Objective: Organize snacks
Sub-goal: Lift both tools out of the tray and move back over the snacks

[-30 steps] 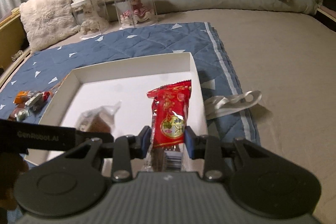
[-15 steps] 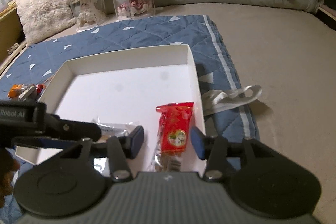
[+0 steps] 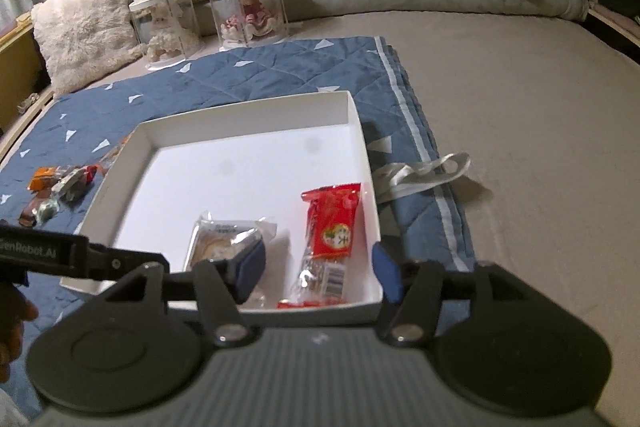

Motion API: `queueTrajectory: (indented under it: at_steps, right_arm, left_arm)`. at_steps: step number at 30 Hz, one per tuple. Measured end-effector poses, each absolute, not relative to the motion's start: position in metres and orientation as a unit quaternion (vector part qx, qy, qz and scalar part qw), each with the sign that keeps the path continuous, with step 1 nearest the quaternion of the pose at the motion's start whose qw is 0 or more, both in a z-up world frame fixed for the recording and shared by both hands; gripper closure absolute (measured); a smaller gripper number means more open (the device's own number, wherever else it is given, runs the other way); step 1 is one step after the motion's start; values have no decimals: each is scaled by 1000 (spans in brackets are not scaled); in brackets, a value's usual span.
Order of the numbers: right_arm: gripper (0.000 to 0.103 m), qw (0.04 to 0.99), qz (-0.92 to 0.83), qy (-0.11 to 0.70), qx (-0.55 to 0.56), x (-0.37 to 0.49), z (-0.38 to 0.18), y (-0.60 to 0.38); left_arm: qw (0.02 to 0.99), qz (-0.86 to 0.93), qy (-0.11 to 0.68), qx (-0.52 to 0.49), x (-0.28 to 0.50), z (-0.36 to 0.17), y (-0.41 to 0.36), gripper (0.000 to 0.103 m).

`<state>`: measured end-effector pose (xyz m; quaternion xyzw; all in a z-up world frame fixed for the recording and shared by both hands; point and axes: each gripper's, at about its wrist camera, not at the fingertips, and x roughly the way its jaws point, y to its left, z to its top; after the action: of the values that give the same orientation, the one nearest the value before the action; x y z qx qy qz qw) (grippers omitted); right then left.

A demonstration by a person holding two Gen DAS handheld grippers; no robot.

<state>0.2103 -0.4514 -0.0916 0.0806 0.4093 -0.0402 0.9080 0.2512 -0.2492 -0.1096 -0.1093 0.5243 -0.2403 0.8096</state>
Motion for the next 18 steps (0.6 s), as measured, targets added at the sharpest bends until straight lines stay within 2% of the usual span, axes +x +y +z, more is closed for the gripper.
queueTrajectory:
  at_steps: [4, 9, 18]
  right_arm:
    - [22, 909, -39, 408, 78, 200, -89, -444]
    - [0, 909, -57, 406, 81, 191, -86, -440]
    - [0, 906, -86, 409, 66, 176, -86, -436]
  left_arm:
    - [815, -237, 522, -87, 243, -106, -243, 3]
    - [820, -228, 520, -69, 233, -102, -233, 0]
    - [833, -221, 506, -40, 224, -97, -216, 0]
